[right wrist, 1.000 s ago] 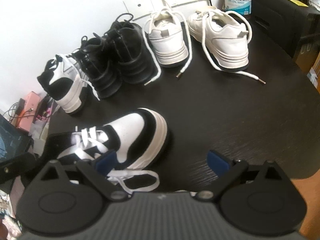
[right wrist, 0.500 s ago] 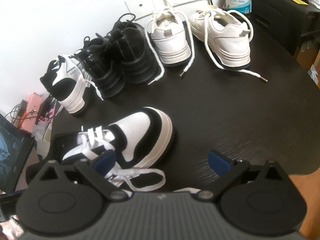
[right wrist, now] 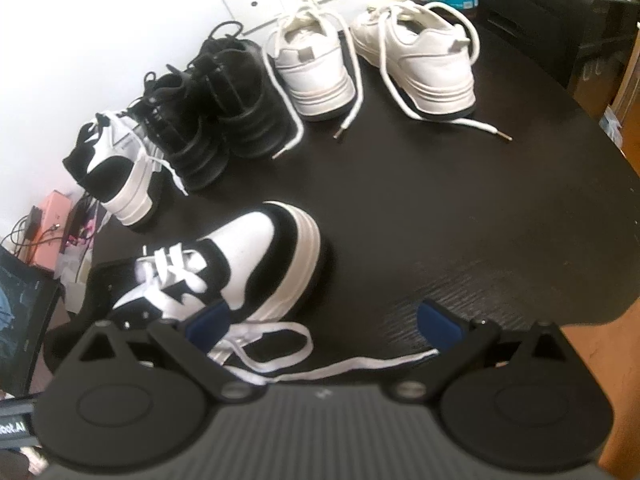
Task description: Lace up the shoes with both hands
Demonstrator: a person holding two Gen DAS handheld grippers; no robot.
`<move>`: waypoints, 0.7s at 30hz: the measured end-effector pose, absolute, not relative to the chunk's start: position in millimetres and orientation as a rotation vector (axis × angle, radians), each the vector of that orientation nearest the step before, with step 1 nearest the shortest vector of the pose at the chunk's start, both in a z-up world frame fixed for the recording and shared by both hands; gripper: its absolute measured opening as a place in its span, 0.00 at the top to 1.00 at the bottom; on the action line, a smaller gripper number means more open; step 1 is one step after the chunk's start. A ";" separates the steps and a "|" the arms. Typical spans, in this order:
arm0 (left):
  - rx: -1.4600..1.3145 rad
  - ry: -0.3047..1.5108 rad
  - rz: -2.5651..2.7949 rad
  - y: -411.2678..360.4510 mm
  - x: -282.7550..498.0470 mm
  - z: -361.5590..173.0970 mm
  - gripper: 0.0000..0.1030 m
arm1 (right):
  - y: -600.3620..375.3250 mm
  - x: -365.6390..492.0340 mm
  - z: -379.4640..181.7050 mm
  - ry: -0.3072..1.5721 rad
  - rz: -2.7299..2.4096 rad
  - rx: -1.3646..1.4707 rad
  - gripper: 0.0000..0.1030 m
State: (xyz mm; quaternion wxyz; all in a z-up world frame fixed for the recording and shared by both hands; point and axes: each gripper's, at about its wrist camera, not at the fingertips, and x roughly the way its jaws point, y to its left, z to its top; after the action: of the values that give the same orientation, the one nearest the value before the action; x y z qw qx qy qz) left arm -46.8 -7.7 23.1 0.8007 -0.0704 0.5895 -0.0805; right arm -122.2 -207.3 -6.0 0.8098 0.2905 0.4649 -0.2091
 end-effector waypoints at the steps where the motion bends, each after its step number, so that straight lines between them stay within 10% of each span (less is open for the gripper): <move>1: -0.145 1.269 -0.173 -9.5 -46.7 22.4 0.00 | -208.5 -123.8 -6.4 0.995 -0.448 0.627 0.03; 21: 0.030 1.215 -0.199 -15.4 -44.6 36.4 0.00 | -213.0 -127.3 -5.0 0.969 -0.437 0.679 0.03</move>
State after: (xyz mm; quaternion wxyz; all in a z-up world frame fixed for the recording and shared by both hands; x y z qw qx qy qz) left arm -44.6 -15.4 36.4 0.8164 0.0142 0.5697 -0.0933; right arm -127.3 -213.0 -5.0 0.8075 0.3176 0.4531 -0.2045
